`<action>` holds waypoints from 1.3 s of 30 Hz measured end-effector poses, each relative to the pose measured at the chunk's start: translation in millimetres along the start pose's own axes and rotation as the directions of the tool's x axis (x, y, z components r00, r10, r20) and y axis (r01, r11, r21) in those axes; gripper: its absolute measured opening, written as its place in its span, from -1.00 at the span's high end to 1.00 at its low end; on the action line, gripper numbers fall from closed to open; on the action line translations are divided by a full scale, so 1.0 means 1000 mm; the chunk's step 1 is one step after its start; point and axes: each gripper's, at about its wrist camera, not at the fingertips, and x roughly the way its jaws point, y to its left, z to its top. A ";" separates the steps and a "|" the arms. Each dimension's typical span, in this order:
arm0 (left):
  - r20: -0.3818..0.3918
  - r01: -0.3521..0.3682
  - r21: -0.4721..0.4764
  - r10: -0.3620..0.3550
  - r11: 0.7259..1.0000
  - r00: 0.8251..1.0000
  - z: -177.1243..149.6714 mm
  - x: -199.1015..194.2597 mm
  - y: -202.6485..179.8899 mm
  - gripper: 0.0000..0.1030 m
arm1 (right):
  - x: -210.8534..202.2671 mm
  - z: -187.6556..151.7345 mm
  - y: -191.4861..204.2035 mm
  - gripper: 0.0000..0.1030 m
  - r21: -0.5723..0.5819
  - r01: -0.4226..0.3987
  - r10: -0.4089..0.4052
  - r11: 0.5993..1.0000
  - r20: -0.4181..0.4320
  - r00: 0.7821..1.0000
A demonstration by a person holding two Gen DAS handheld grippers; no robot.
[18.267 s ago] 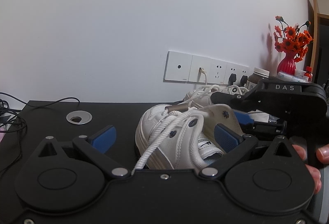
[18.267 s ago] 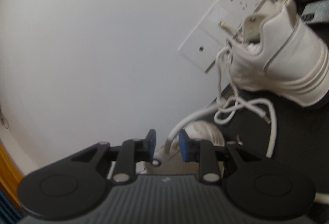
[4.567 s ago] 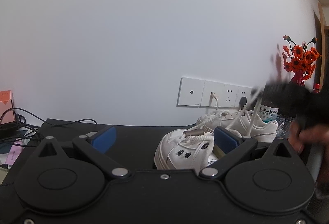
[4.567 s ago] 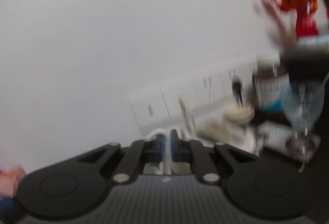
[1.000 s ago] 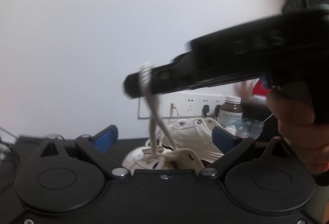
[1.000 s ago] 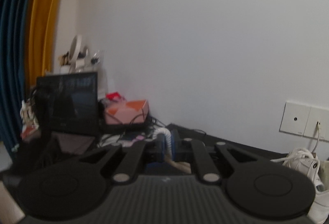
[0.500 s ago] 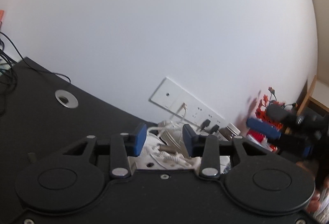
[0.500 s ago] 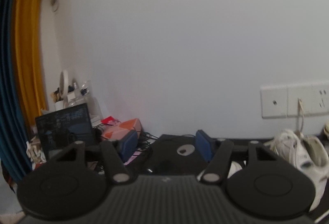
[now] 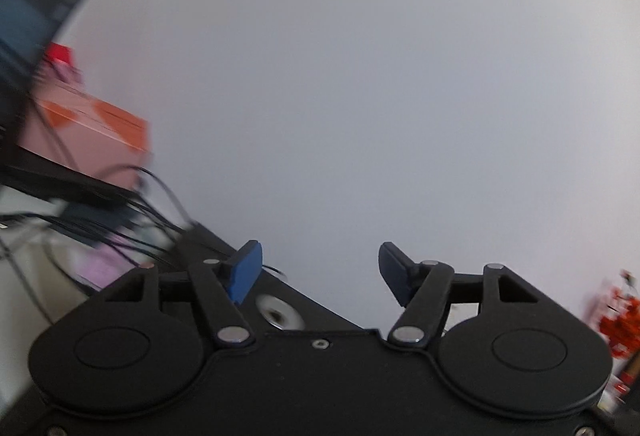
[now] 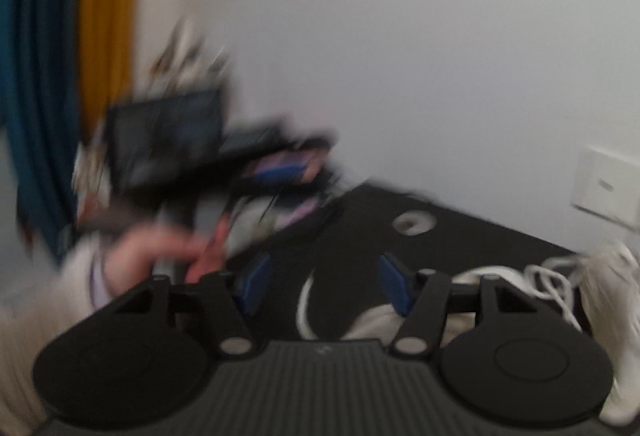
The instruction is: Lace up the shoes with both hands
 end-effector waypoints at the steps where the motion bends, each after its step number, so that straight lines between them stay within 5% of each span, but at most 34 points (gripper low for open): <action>1: 0.007 -0.032 0.000 0.032 0.999 0.999 0.001 0.002 0.004 -0.27 | 0.016 0.003 0.007 -0.11 -0.042 -0.014 0.012 0.999 -0.055 0.998; 5: -0.023 -0.131 -0.028 0.130 0.991 0.991 0.003 0.013 0.021 -0.25 | 0.079 0.014 0.027 -0.05 -0.121 0.010 -0.039 0.993 -0.241 0.970; 11: -0.039 -0.207 -0.044 0.206 0.977 0.978 0.007 0.021 0.034 -0.25 | 0.141 0.024 0.030 0.16 0.045 0.126 -0.098 0.991 -0.392 0.915; 14: -0.019 -0.230 -0.022 0.230 0.973 0.973 0.007 0.020 0.034 -0.25 | 0.154 0.023 0.033 0.34 0.120 0.183 -0.120 0.976 -0.404 0.907; 22: -0.018 -0.211 -0.039 0.210 0.977 0.977 0.008 0.019 0.035 -0.28 | 0.166 0.009 0.031 0.37 0.130 0.217 -0.147 0.967 -0.411 0.900; 23: -0.017 -0.207 -0.038 0.206 0.978 0.978 0.008 0.019 0.035 -0.28 | 0.165 0.009 0.031 0.47 0.130 0.217 -0.149 0.968 -0.402 0.904; 24: -0.016 -0.204 -0.035 0.204 0.978 0.979 0.007 0.019 0.035 -0.30 | 0.162 0.007 0.030 0.81 0.136 0.217 -0.148 0.967 -0.392 0.908; 26: -0.010 -0.202 -0.029 0.202 0.979 0.979 0.007 0.017 0.033 -0.30 | 0.160 0.006 0.026 0.90 0.156 0.224 -0.151 0.962 -0.381 0.912; 32: 0.029 -0.173 -0.011 0.173 0.985 0.984 0.009 0.007 0.025 -0.35 | 0.090 0.026 -0.005 0.90 0.338 0.185 -0.139 0.923 -0.154 0.978; 35: 0.017 -0.137 0.021 0.137 0.990 0.990 0.005 0.005 0.015 -0.36 | 0.027 0.036 -0.035 0.90 0.461 0.157 -0.179 0.873 0.005 0.984; 37: -0.002 -0.091 0.039 0.091 0.995 0.996 0.002 0.004 0.006 -0.37 | -0.025 0.042 -0.051 0.90 0.486 0.169 -0.270 0.858 0.147 0.951; 39: -0.032 -0.014 0.078 0.017 0.997 0.999 -0.003 0.002 -0.007 -0.36 | -0.080 0.043 -0.064 0.90 0.503 0.213 -0.395 0.838 0.287 0.873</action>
